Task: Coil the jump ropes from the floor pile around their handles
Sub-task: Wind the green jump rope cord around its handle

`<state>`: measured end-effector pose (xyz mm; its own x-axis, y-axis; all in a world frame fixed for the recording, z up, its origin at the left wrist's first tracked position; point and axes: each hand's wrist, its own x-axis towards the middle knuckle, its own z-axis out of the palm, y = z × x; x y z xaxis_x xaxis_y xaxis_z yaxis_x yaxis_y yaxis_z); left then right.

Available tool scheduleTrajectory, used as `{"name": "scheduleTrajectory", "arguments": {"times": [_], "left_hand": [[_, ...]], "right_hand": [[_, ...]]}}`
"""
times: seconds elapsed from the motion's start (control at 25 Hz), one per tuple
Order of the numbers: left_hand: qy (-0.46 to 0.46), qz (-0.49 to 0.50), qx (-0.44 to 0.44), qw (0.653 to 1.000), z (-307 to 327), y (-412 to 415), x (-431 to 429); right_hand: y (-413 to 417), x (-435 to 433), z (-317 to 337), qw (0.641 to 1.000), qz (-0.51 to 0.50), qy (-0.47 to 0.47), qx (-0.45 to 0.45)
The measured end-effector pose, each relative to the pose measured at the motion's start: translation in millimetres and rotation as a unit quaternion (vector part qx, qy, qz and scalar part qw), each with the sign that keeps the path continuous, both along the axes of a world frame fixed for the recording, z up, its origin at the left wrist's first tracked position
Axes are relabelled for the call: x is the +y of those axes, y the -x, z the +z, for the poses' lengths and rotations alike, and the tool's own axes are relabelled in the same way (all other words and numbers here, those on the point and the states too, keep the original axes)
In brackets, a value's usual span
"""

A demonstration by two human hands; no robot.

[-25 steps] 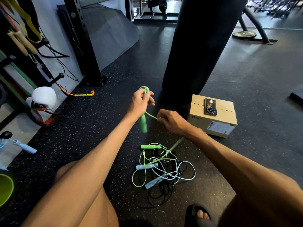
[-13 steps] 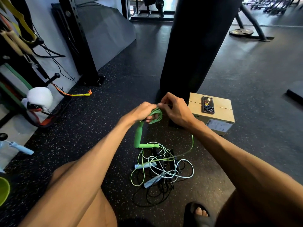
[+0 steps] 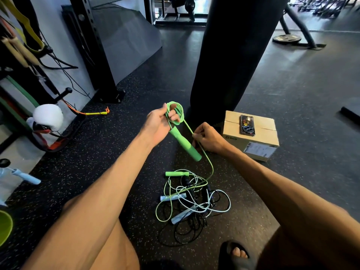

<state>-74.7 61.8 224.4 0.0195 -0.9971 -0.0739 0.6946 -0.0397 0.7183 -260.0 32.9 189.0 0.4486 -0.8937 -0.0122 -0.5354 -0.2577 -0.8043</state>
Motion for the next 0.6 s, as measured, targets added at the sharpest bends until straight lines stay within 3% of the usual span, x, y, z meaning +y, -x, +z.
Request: {"name": "scheduleTrajectory", "arguments": {"times": [0.16,0.28,0.36,0.48,0.6], "left_hand": [[0.010,0.125,-0.105,0.987,-7,-4,-6],[0.010,0.202,-0.242,0.949,-13,-7,-8],[0.025,0.225,-0.348,0.910,-17,-5,-8],[0.045,0.225,-0.520,0.823,-25,-3,-9],[0.057,0.179,-0.619,0.763,-30,-2,-10]], "right_hand": [[-2,-1,-4,0.993,0.037,0.017,0.110],[-4,8,-5,0.991,0.082,-0.070,0.081],[-6,10,-5,0.991,0.094,-0.072,0.068],[-8,9,-2,0.986,0.109,0.083,0.098],[-8,12,5,0.968,0.132,0.205,0.061]]}}
